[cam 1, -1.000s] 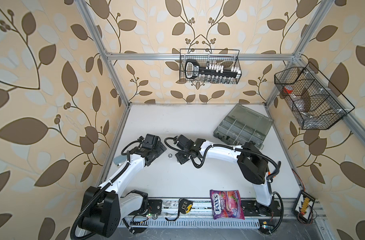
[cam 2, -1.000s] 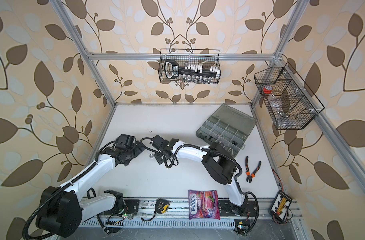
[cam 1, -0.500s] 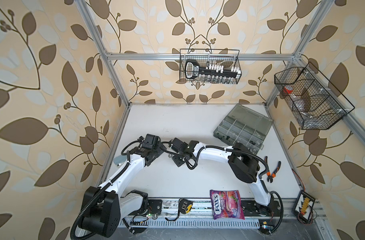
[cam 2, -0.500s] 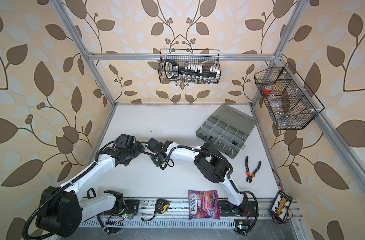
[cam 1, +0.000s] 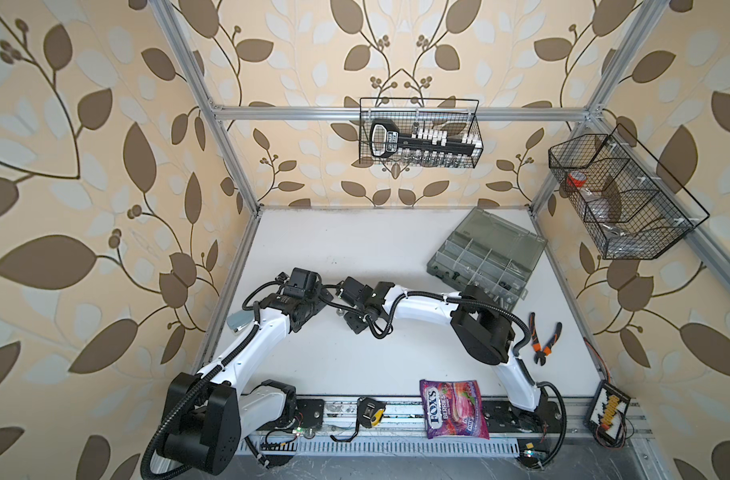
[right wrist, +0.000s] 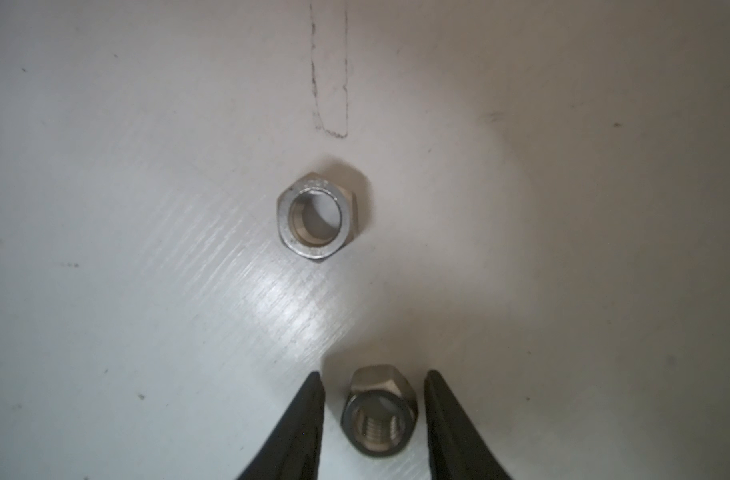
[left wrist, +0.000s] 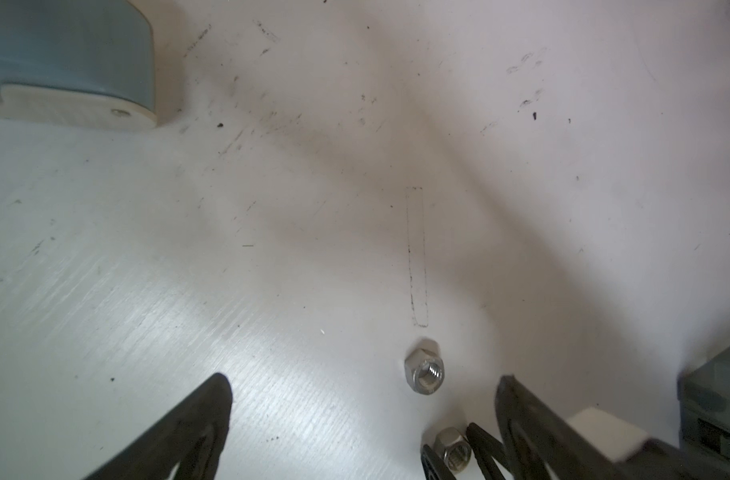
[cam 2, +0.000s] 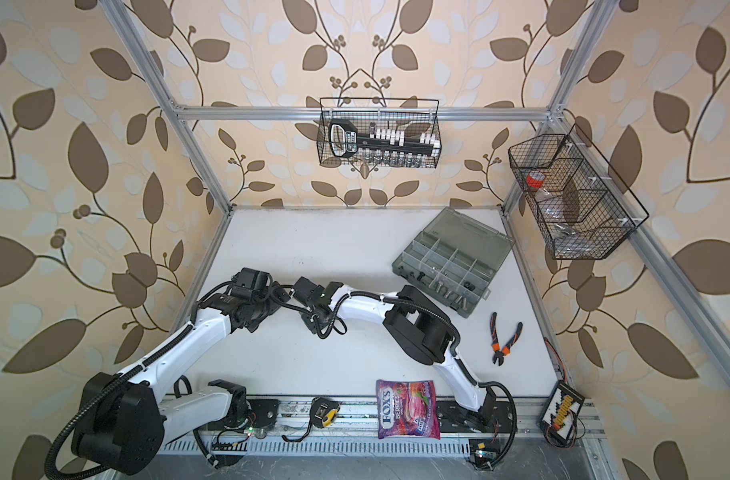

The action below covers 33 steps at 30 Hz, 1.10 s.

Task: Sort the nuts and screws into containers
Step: 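Lower the right gripper and close it on the nearer silver nut, then lift the nut with the right gripper and carry it over the box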

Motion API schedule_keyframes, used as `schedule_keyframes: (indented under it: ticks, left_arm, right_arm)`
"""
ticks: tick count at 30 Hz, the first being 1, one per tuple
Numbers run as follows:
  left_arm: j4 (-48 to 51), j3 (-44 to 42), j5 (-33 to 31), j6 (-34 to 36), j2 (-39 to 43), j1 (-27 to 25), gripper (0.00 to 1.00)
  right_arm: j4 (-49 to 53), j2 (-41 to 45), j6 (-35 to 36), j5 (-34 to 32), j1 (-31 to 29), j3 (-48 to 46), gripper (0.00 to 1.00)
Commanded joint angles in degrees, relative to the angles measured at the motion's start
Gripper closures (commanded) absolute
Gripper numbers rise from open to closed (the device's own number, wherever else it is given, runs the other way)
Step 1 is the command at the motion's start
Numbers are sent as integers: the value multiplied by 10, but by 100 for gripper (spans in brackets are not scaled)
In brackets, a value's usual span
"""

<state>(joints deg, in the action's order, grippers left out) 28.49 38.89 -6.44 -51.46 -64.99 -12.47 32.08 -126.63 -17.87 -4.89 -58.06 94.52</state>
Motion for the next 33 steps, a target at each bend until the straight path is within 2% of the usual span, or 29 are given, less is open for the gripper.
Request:
schedule_keyframes:
  ticks: [1,7,22,33]
  left_arm:
    - [4,8,-15,-3,4,-5,1]
    - [3,8,-16,0,1,-5,1]
    - [3,11,-19,3,1,-5,1]
    - [1,11,-13,5,-3,-5,1]
  right_arm:
    - [35,-23,3,-16,-7,7,59]
    - [60,-41,8,-52,-11,11,60]
    - [57,-32,-12,-21,-8,-14,69]
    - [42,2,-20,-8,29,-51,77]
